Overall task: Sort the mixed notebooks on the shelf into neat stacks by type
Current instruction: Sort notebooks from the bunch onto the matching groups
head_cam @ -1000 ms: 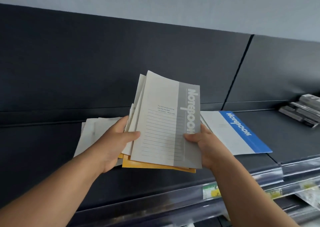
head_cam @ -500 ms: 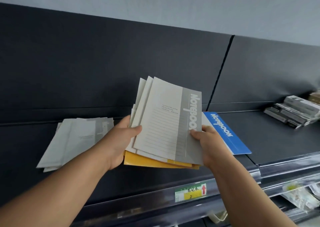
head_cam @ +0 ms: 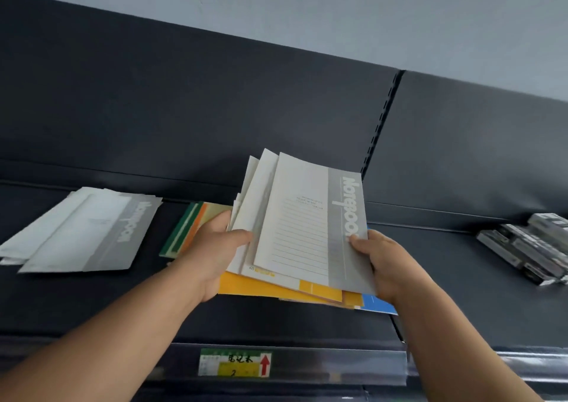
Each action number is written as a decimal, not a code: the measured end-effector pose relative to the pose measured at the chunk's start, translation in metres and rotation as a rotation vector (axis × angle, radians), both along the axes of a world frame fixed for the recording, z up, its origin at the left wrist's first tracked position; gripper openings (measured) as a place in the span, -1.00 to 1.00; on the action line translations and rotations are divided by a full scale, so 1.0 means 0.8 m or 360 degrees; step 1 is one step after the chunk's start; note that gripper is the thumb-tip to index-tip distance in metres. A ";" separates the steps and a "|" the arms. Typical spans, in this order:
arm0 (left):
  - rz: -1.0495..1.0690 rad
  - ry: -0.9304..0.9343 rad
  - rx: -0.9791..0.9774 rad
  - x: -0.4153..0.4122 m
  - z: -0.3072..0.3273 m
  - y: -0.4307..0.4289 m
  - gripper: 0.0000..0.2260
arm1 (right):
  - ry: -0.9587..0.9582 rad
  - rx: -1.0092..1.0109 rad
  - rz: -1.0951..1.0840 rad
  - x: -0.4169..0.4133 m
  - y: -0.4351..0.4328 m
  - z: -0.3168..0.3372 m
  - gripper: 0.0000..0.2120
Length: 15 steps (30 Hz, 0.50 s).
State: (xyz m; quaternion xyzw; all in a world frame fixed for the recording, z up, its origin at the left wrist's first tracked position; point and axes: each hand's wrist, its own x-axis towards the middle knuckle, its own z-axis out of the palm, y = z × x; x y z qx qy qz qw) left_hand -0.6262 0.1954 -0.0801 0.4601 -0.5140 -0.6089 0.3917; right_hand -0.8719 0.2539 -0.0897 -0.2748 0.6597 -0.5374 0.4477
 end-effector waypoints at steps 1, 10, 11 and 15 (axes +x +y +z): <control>0.0027 0.0000 0.0005 -0.004 0.002 0.003 -0.73 | 0.0029 0.0008 0.0022 -0.008 -0.001 0.002 -0.89; 0.0245 -0.0096 -0.0137 0.002 0.017 0.010 -0.72 | 0.0834 0.0292 -0.0060 -0.075 0.008 -0.009 -0.93; 0.0259 -0.0104 -0.0153 0.004 0.019 0.011 -0.71 | 0.0950 0.0321 -0.0073 -0.078 0.010 -0.013 -0.92; 0.0315 -0.0106 -0.0188 0.015 0.026 0.014 -0.71 | 0.1272 0.0500 -0.0061 -0.092 0.008 -0.034 -0.89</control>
